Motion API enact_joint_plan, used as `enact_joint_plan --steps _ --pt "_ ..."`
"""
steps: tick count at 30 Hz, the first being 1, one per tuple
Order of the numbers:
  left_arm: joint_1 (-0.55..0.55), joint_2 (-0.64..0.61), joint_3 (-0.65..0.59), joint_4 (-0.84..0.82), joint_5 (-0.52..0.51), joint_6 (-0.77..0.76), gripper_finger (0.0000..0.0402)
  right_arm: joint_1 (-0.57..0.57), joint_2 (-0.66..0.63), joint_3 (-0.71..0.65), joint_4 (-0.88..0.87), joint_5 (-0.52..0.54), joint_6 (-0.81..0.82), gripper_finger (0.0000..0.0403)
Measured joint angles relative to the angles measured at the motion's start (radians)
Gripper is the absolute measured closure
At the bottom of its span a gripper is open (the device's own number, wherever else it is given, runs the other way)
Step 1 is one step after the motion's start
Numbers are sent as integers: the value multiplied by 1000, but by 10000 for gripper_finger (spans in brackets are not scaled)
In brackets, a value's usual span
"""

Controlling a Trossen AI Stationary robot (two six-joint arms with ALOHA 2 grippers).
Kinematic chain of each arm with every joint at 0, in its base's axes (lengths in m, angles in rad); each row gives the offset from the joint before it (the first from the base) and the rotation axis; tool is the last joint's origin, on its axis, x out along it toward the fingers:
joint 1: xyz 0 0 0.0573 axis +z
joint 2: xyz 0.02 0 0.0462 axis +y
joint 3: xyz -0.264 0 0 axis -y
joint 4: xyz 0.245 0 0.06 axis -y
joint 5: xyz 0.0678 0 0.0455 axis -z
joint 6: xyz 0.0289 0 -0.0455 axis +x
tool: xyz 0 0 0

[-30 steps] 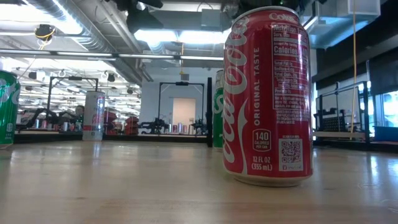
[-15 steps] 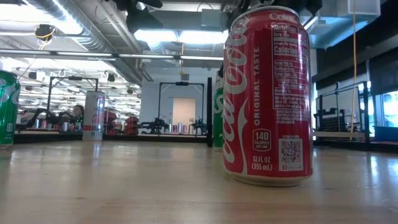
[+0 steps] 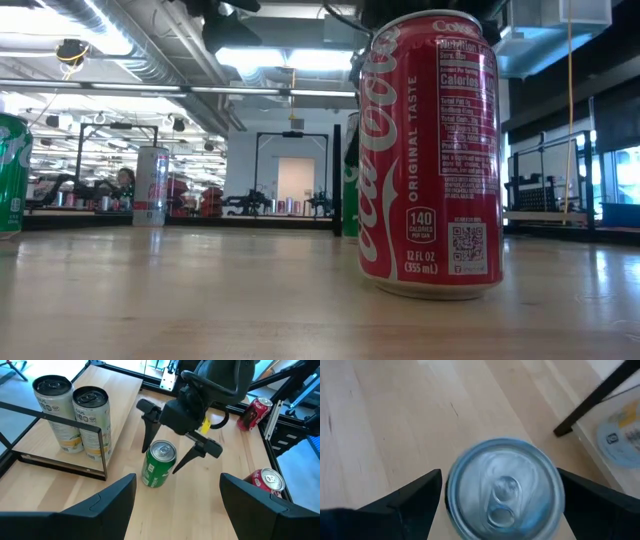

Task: Place canned beverage on shelf
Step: Put the top green soda can on the shelf

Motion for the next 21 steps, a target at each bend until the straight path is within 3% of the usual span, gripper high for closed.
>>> enact_joint_plan --steps 5,11,21 --pt "0 0 0 0 0 0 128 0 16 0 -9 -1 1 53" --pt "0 0 0 -1 0 0 128 0 14 2 -27 17 4 131" --pt "0 -97 0 -29 -8 -4 128 0 -91 45 -187 12 36 131"
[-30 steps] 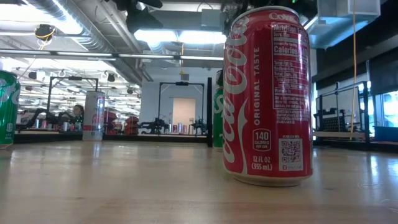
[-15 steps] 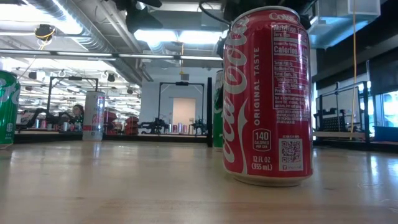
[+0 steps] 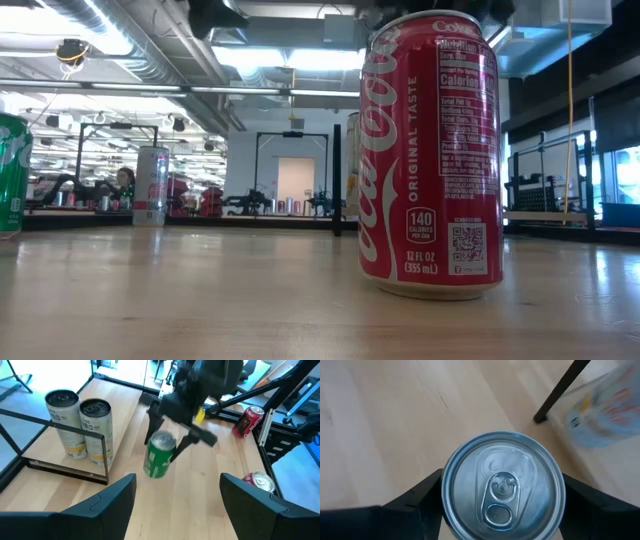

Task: Place canned beverage on shelf
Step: Put the top green soda can on the shelf

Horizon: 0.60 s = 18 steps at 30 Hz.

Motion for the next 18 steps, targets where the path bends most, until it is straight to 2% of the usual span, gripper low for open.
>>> enact_joint_plan --steps 4,9,14,18 --pt "0 -54 0 -22 -3 -4 128 0 -58 20 -94 14 9 131" --pt "0 -101 0 -55 -38 -27 128 -25 -158 49 -185 91 29 131" --pt "0 -129 0 -92 -81 -29 128 -150 -230 47 -244 91 50 131" --pt "0 -134 0 -96 -85 -41 128 -290 -242 47 -219 87 52 131"
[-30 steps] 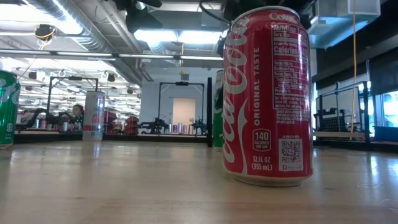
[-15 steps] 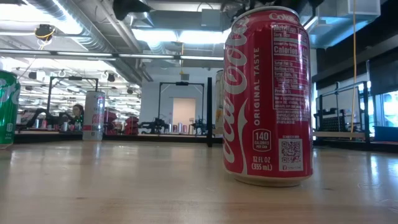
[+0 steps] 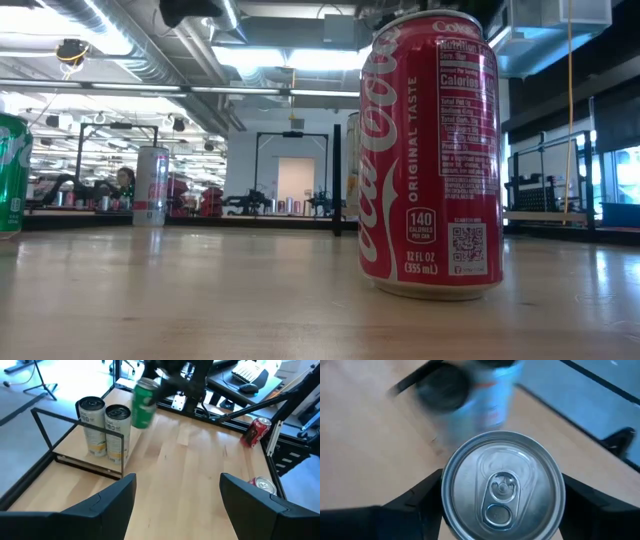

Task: Place canned beverage on shelf
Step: Put the top green soda can on the shelf

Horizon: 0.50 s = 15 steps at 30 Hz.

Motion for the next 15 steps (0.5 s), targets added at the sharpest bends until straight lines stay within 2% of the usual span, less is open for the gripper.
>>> enact_joint_plan --steps 6,15 --pt "0 0 0 1 -2 -15 128 -161 67 -1 84 -50 19 131" --pt "0 0 0 1 -22 -15 128 -219 196 -1 152 -66 -5 131"
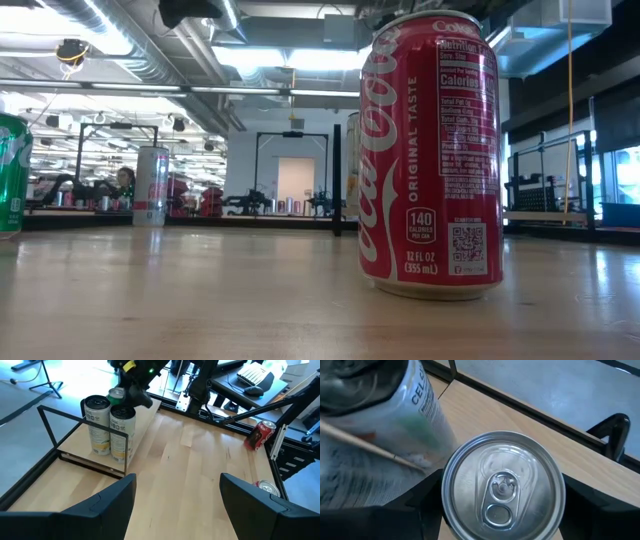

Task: Place canned beverage on shelf
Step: Put the top green soda can on the shelf, then put the bottom red-white soda can on the shelf

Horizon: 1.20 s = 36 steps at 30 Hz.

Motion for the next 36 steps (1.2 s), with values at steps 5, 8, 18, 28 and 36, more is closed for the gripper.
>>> enact_joint_plan --steps 5,8,18,28,36 --pt "0 0 0 0 -3 1 128 -3 28 0 24 10 -4 131" --pt "0 0 0 1 -3 1 128 -3 39 0 22 17 -28 131" --pt "0 0 0 1 -3 3 128 -3 51 0 40 22 -33 131" --pt "0 0 0 2 -3 3 128 -2 35 1 38 18 -33 17" --pt "0 0 0 2 -3 3 128 -2 -109 1 9 -30 -34 59"
